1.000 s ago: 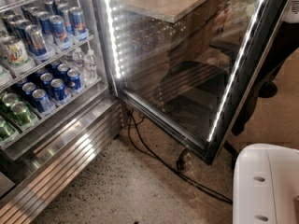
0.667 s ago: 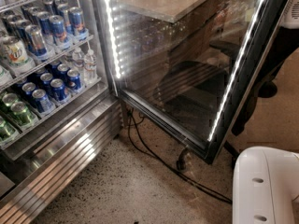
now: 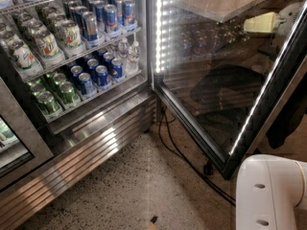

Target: Close right fridge door

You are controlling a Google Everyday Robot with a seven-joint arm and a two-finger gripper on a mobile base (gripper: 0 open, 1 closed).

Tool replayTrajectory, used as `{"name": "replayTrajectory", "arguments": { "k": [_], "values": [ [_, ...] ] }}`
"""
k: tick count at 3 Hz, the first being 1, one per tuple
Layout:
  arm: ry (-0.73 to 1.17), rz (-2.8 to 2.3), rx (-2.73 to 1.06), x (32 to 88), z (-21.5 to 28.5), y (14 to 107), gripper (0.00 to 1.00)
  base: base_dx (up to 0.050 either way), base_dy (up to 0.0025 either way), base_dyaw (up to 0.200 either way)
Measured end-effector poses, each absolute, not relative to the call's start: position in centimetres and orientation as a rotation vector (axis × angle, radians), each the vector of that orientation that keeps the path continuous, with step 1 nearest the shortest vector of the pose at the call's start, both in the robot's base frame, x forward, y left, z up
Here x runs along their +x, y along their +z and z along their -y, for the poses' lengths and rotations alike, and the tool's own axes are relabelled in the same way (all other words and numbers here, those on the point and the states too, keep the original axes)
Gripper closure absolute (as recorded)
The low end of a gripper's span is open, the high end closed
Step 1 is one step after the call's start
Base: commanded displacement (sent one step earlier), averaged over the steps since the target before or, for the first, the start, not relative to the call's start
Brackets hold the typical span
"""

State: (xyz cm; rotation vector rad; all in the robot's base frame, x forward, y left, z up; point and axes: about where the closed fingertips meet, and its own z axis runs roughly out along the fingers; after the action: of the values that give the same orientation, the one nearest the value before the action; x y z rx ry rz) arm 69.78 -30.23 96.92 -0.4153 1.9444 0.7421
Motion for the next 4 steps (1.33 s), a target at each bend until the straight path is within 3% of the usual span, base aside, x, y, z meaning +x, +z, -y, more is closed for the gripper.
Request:
{"name": "replayTrajectory", "arguments": {
  "k": [2, 4],
  "values": [
    [0.797, -1.927, -0.441, 70.1, 28.8, 96.7, 1.00, 0.000, 0.00000, 0.000],
    [0.938, -1.914, -0.565, 70.0, 24.0, 96.0, 1.00, 0.000, 0.00000, 0.000]
  ]
}}
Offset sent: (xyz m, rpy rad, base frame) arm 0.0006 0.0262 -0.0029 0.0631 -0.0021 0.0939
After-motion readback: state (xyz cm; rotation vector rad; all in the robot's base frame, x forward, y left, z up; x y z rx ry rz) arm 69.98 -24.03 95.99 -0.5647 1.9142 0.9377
